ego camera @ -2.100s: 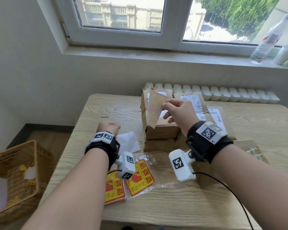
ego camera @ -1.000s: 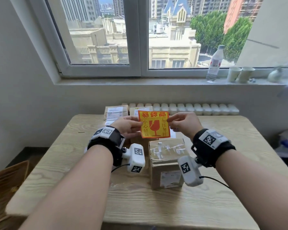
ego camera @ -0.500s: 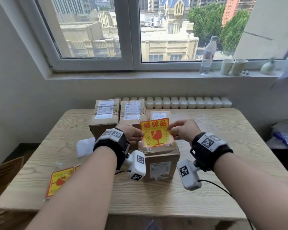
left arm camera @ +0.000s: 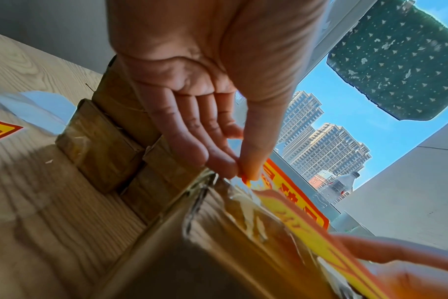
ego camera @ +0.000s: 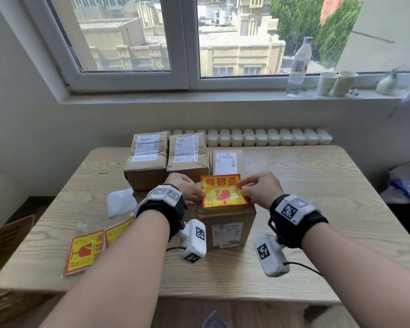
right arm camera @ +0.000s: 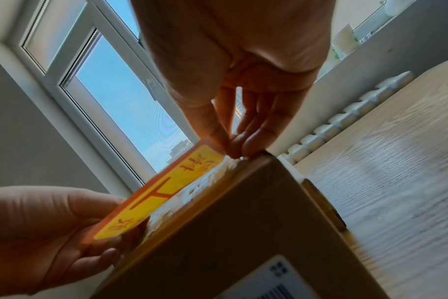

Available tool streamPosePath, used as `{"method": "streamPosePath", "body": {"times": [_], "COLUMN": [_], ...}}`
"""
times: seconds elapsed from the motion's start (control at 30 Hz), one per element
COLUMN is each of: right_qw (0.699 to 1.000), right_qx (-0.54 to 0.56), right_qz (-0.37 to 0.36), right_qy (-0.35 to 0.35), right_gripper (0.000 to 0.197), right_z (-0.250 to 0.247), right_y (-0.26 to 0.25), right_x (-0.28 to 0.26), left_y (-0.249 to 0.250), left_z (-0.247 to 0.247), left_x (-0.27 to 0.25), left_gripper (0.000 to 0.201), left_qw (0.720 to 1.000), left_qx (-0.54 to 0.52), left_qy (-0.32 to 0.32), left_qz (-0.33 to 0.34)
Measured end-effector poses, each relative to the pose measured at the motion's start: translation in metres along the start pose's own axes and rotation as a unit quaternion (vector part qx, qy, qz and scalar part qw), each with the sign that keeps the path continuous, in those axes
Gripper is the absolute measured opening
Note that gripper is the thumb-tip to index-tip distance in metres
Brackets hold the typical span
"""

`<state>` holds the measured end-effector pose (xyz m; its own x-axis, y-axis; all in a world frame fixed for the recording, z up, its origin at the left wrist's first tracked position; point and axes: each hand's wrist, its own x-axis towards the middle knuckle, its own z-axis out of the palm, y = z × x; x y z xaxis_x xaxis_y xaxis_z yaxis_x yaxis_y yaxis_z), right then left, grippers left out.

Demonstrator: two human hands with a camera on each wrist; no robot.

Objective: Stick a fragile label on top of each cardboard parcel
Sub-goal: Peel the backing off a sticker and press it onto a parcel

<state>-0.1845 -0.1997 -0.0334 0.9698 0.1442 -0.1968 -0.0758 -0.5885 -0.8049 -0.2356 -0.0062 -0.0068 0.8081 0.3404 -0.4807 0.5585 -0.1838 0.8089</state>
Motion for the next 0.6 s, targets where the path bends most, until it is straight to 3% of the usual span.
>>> {"method": "streamPosePath", "body": {"times": [0.1, 0.27, 0.6], "right_qw": [1.000, 0.998, 0.998], "right_qx": [-0.019, -0.044, -0.035], "right_qz": [-0.019, -0.039, -0.052], "right_qy": [0.005, 0.011, 0.023], "right_gripper": [0.030, 0.018, 0.019], "right_z": [-0.0003, 0.0026, 0.0046], "right_y": [0.0008, 0.0020, 0.0040], "right_x": [-0.0015, -0.0035, -0.0033], "left_y": [0.0011, 0.0007, -0.0032], "left_z": [-0.0002, 0.0029, 0.0023], "left_x": [0.0014, 0.0035, 0.0095], "left_gripper": [0.029, 0.027, 0.026], "left_qw": [1.000, 0.999, 0.998], "left_qx": [0.017, 0.041, 0.052], "left_qy": [0.001, 0.028, 0.029], "left_qz": [0.003, 0.006, -0.004]}}
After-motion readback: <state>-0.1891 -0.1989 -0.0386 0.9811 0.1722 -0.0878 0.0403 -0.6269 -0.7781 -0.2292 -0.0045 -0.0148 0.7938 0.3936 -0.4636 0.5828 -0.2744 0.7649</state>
